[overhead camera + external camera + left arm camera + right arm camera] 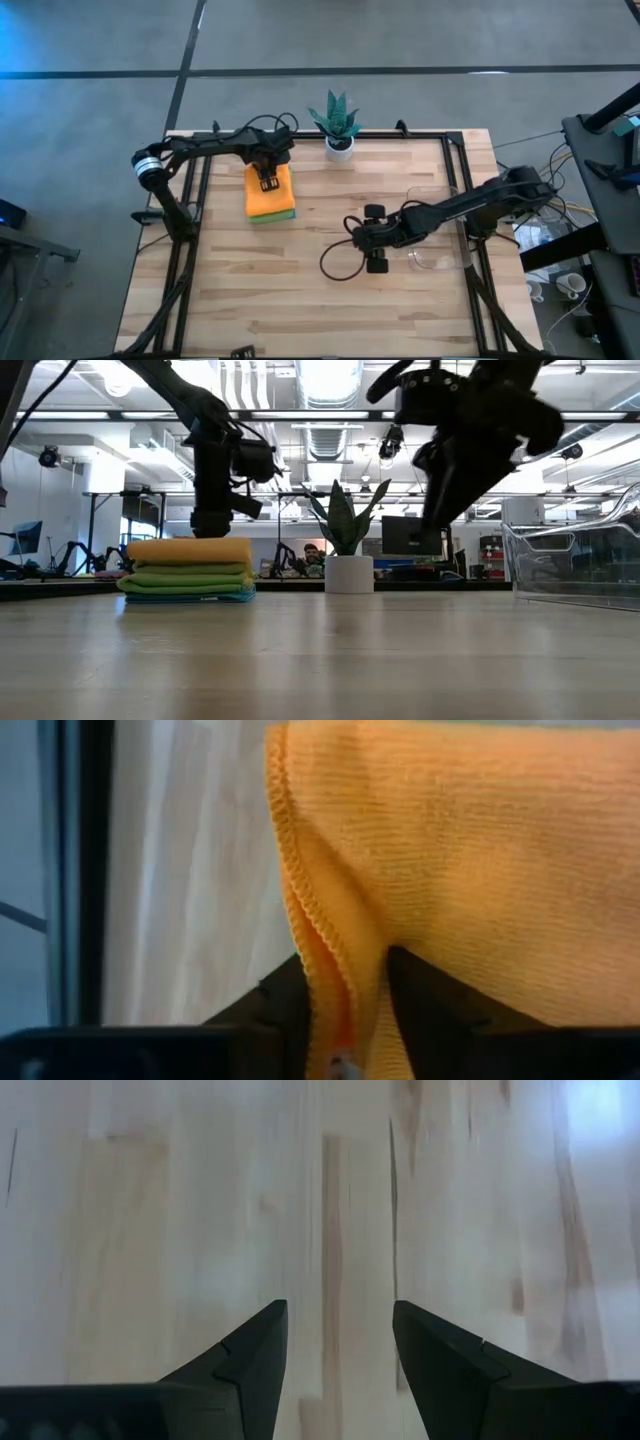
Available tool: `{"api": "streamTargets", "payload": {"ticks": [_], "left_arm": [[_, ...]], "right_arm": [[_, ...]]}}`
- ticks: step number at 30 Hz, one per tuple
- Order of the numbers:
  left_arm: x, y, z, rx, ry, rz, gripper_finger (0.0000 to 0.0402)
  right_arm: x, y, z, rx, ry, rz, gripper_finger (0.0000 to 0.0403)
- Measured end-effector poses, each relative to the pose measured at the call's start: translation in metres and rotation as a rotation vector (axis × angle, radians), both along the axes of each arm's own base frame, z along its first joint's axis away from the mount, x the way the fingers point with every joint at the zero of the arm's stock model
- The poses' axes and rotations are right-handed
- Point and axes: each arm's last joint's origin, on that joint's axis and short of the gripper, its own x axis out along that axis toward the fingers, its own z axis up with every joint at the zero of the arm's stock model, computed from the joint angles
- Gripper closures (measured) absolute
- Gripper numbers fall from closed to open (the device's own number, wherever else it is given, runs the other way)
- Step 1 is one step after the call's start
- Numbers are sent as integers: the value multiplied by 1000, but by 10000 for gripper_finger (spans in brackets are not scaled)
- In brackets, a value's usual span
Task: Fold microfiber towels
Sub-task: Stack the orange towel on top of the light green towel
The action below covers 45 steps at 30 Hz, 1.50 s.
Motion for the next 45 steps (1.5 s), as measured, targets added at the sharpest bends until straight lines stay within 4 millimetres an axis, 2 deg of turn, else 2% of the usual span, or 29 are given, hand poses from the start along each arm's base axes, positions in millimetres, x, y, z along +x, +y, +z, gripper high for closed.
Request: {"api": "streamTargets", "payload": {"ticks": [4,9,14,17,19,23,28,32,35,39,45], "left_arm": [[-2,-1,10,35,-17,-48,248],[-15,-11,39,72,-68,-66,202],[-34,-33,74,-3,-245,-53,183],[-43,-61,82,-134,-401,-70,183],[-47,-86,76,-137,-437,-137,183],[-55,-130,49,-24,-462,-247,182],[-57,-161,17,172,-529,-333,182],[-56,-172,-6,175,-514,-379,182],[-54,-170,-16,264,-449,-347,182],[-48,-167,-24,384,-372,-302,182],[-40,-166,-27,448,-311,-290,182]], "right_arm": [[13,-2,-5,-6,-56,30,222],[26,-6,-1,-16,-139,58,222],[37,-13,6,-17,-249,54,222],[41,-17,9,-14,-294,38,222],[42,-19,10,-15,-300,35,222],[43,-21,12,-20,-307,35,222],[45,-24,14,-25,-314,29,222],[45,-25,15,-21,-314,22,222],[45,-25,14,-21,-314,21,222],[45,-30,14,-24,-313,9,222],[45,-31,14,-23,-313,3,222]]}}
